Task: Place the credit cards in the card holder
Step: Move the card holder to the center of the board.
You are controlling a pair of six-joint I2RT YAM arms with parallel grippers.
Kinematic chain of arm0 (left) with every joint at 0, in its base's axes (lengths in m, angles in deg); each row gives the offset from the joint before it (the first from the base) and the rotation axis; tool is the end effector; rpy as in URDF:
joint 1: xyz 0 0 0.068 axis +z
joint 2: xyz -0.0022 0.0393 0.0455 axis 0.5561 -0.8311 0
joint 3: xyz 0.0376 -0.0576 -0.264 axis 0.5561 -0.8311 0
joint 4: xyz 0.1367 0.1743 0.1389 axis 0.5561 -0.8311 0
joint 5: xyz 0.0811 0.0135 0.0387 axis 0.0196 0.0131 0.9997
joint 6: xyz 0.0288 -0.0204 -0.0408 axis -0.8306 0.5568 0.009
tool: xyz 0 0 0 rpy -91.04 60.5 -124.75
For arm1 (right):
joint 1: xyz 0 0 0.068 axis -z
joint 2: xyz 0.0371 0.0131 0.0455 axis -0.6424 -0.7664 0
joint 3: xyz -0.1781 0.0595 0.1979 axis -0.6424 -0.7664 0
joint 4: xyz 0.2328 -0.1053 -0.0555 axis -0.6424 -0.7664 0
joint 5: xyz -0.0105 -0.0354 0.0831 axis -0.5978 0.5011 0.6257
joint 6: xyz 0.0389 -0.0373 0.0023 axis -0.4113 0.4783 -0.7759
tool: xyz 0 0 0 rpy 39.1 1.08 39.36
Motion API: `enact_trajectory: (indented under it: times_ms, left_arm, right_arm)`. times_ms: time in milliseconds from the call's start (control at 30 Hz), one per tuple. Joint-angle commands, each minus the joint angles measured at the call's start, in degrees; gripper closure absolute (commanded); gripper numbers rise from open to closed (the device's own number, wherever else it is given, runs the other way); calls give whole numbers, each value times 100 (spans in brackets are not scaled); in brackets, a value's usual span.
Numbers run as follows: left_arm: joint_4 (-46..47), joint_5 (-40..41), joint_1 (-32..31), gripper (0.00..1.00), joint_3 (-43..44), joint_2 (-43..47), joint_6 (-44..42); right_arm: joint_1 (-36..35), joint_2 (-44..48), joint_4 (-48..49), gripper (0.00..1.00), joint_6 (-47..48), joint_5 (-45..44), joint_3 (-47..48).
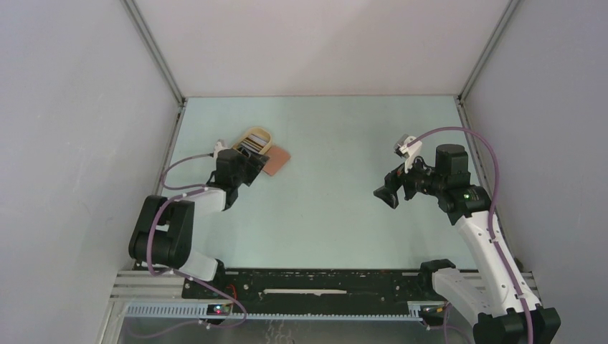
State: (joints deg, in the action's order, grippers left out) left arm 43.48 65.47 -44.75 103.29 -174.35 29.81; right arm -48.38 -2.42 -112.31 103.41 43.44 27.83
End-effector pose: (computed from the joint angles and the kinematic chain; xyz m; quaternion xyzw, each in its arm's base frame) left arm 0.2849 -0.0565 0.1692 -0.3353 0.7933 -0.3012 0.4095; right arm 0.1778 0.0483 0.3145 -0.3655 0.7729 0.2316 0.4641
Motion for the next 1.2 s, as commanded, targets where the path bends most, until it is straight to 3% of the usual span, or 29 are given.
enact_trajectory:
  times_ms: [0, 133, 1167]
  left_arm:
    - [576, 542, 41, 32, 30, -57, 547]
    - [163, 873, 41, 34, 176, -110, 662]
    - [-119, 775, 40, 45, 645, -906, 1225]
  right_arm:
    - [-39, -5, 68, 0, -56, -14, 230]
    - [-32, -37, 65, 0, -50, -54, 229]
    - [76, -13, 63, 0, -58, 6, 229]
